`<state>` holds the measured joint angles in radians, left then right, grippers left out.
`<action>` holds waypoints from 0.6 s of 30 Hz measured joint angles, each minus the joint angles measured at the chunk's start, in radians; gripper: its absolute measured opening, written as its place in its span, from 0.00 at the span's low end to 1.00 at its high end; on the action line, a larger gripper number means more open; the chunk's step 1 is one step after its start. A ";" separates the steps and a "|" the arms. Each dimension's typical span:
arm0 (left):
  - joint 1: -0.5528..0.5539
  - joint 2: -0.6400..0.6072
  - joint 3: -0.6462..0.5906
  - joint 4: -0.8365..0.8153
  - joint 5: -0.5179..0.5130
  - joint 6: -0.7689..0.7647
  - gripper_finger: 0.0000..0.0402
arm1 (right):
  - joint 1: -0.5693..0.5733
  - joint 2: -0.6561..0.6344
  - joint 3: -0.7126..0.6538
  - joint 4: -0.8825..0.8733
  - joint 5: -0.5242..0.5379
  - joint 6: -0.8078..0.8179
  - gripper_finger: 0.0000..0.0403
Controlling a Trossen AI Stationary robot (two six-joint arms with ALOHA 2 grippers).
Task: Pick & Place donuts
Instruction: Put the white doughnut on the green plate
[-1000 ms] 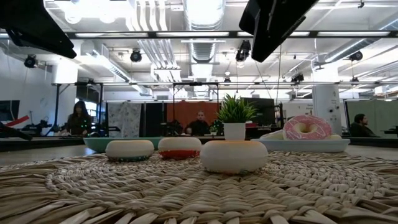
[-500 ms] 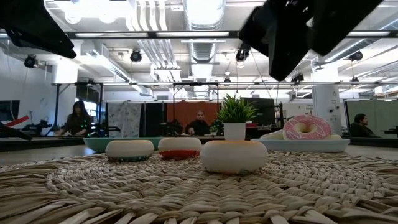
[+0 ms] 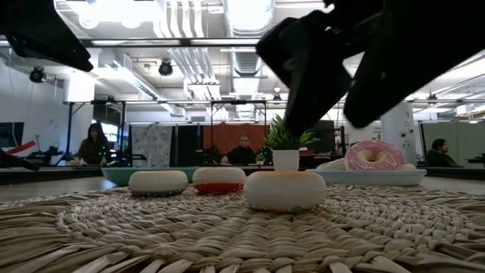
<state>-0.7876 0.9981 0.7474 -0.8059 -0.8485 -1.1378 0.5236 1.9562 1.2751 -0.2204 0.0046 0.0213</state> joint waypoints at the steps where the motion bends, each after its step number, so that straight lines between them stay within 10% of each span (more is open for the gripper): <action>1: 0.000 0.000 0.000 -0.003 0.000 0.000 0.29 | 0.000 0.018 0.016 -0.003 -0.002 -0.002 0.42; 18: 0.000 0.000 0.000 -0.007 0.001 0.000 0.29 | -0.010 0.056 0.066 -0.084 0.051 0.020 0.39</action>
<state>-0.7876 0.9981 0.7471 -0.8127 -0.8478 -1.1374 0.5132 2.0125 1.3415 -0.3040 0.0553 0.0410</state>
